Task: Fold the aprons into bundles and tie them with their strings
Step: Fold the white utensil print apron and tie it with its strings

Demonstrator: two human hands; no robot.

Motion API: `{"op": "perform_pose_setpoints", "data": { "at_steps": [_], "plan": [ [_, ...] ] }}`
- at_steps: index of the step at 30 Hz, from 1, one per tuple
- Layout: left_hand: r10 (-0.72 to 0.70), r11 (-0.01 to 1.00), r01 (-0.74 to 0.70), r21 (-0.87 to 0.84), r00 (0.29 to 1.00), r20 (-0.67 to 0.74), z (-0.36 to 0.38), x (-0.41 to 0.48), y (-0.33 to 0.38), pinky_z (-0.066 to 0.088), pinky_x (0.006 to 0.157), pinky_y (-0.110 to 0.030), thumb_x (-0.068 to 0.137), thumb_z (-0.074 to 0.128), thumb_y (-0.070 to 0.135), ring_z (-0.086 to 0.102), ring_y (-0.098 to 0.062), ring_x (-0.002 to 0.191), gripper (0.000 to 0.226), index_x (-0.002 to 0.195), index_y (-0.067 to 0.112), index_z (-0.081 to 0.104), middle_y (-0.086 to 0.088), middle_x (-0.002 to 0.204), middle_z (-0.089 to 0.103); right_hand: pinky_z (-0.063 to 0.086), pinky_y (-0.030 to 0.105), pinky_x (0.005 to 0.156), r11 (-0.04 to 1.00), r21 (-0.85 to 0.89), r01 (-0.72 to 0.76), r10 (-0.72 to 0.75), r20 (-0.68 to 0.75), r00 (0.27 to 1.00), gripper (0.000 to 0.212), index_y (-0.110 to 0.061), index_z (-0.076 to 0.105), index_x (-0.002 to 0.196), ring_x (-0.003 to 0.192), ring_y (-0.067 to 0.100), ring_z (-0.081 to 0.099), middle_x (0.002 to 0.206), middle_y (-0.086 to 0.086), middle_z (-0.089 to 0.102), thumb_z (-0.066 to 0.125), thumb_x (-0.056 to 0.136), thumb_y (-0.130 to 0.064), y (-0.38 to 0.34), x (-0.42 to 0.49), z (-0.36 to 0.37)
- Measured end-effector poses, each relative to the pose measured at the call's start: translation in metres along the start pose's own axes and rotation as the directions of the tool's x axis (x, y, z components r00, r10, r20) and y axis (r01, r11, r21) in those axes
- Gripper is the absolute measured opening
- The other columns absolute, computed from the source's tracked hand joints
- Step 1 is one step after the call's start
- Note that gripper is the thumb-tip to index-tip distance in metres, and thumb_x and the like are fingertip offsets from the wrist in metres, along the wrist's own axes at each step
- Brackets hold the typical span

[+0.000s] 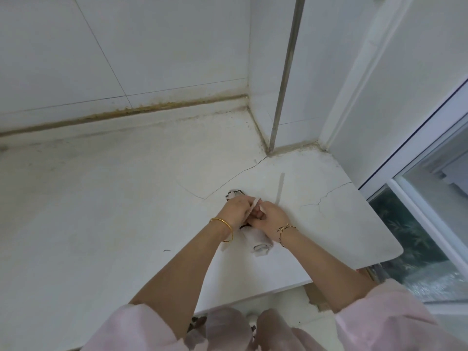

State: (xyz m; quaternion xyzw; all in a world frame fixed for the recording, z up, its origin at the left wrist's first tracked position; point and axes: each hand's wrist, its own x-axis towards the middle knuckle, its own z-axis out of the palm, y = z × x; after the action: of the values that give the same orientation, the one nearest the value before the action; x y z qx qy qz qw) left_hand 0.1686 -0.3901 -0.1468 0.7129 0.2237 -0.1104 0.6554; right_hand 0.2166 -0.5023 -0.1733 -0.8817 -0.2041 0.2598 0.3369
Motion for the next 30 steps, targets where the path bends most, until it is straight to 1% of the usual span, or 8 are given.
{"op": "perform_pose_setpoints", "data": {
  "at_steps": [4,9,13,18,21,24,28,30],
  "plan": [
    [-0.009,0.990,0.005,0.144,0.999,0.032,0.000,0.004,0.001,0.040,0.052,-0.010,0.080,0.033,-0.018,0.051,-0.010,0.065,0.050,0.105,0.007,0.068,-0.003,0.074,0.059,0.035,0.022,0.047,0.998,0.018,-0.065,0.066,-0.032,0.997,0.035,-0.023,0.042,0.058,0.054,0.015,0.049,0.059,-0.006,0.044,0.061,0.087,-0.025,0.007,-0.004,-0.021],
    [0.036,0.885,-0.058,0.463,0.998,0.057,-0.001,0.016,-0.005,0.031,0.053,-0.018,0.081,0.056,-0.005,0.037,-0.013,0.059,0.013,0.073,0.005,0.059,0.000,0.061,0.039,0.042,0.026,0.051,0.993,0.121,-0.013,0.007,0.047,0.999,0.012,-0.008,0.062,0.077,0.050,0.014,0.056,0.063,0.005,0.059,0.059,0.085,-0.015,-0.017,-0.008,-0.050],
    [0.021,0.949,-0.003,0.316,0.998,-0.053,0.003,0.018,-0.007,0.037,0.058,-0.016,0.088,0.054,0.005,0.046,-0.011,0.059,0.016,0.079,0.009,0.066,0.000,0.064,0.053,0.055,0.023,0.065,0.732,0.679,0.054,0.051,-0.133,0.990,0.020,-0.007,0.060,0.102,0.075,0.021,0.061,0.101,0.008,0.059,0.058,0.086,0.005,-0.029,-0.002,-0.059],
    [-0.125,0.990,0.131,0.052,0.987,-0.104,0.002,0.015,0.001,0.035,0.048,-0.017,0.093,0.050,0.016,0.043,-0.012,0.050,0.029,0.069,0.010,0.064,-0.001,0.056,0.051,0.047,0.029,0.075,0.982,0.183,-0.040,0.124,-0.472,0.873,0.035,-0.012,0.052,0.111,0.079,0.018,0.051,0.117,0.001,0.039,0.048,0.081,0.008,-0.007,-0.002,-0.057],
    [-0.156,0.988,0.154,-0.024,0.982,-0.107,0.002,0.015,0.003,0.032,0.041,-0.017,0.093,0.049,0.017,0.041,-0.012,0.045,0.033,0.063,0.010,0.062,0.002,0.046,0.051,0.045,0.027,0.068,0.977,0.209,-0.032,0.098,-0.312,0.945,0.026,-0.017,0.056,0.088,0.080,0.021,0.053,0.092,-0.001,0.049,0.050,0.079,0.007,0.002,-0.002,-0.037],
    [-0.169,0.985,0.166,-0.039,0.981,-0.097,0.002,0.014,0.006,0.029,0.035,-0.015,0.092,0.050,0.014,0.039,-0.008,0.034,0.034,0.058,0.010,0.054,0.007,0.037,0.046,0.044,0.019,0.069,0.912,0.407,-0.053,0.084,-0.059,0.995,0.029,-0.013,0.055,0.109,0.087,0.019,0.055,0.092,0.004,0.059,0.054,0.086,0.004,-0.003,0.000,-0.021],
    [-0.181,0.983,0.178,-0.043,0.980,-0.086,0.002,0.012,0.007,0.031,0.037,-0.014,0.094,0.046,0.014,0.041,-0.007,0.033,0.034,0.062,0.008,0.056,0.004,0.041,0.047,0.050,0.037,0.084,0.821,0.561,-0.102,0.193,-0.105,0.976,0.027,-0.014,0.057,0.101,0.084,0.024,0.057,0.084,0.009,0.058,0.056,0.083,0.005,-0.008,0.006,-0.021],
    [-0.176,0.982,0.168,-0.082,0.979,-0.105,0.002,0.014,0.005,0.035,0.042,-0.017,0.094,0.045,0.012,0.046,-0.013,0.044,0.028,0.068,0.007,0.056,-0.004,0.052,0.051,0.052,0.038,0.082,0.626,0.771,-0.118,0.271,-0.074,0.960,0.021,-0.011,0.055,0.087,0.076,0.025,0.058,0.084,0.012,0.057,0.052,0.083,0.009,-0.010,0.005,-0.028]
  ]
}}
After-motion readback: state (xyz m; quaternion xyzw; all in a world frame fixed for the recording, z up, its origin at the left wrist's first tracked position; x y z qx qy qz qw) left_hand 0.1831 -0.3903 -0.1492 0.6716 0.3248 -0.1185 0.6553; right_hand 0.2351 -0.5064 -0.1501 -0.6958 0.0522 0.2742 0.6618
